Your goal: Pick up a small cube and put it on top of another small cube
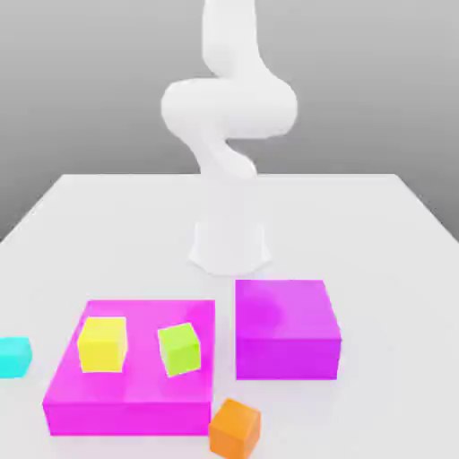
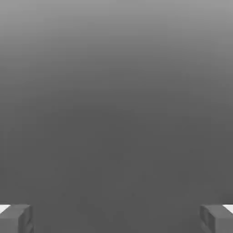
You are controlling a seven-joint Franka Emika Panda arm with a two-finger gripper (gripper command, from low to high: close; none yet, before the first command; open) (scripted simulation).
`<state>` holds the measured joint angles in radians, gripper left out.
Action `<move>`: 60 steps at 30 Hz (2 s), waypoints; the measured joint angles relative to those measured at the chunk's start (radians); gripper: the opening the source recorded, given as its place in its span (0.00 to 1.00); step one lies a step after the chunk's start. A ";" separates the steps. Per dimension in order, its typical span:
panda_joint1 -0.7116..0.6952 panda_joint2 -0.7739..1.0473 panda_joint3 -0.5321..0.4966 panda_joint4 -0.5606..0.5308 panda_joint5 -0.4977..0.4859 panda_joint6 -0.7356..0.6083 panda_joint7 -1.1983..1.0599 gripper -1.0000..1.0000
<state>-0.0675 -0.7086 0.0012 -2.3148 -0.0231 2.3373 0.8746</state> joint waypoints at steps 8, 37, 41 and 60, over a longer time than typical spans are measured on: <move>-0.195 0.297 -0.030 -0.047 -0.072 0.117 0.240 0.50; -0.605 1.152 -0.107 -0.116 0.192 0.533 0.480 0.00; -0.594 1.096 -0.122 -0.129 0.174 0.490 0.495 0.00; -0.333 0.581 -0.041 -0.321 0.016 0.172 0.395 0.00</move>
<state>-0.4006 -0.1272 -0.0396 -2.6353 -0.0068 2.5091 1.2698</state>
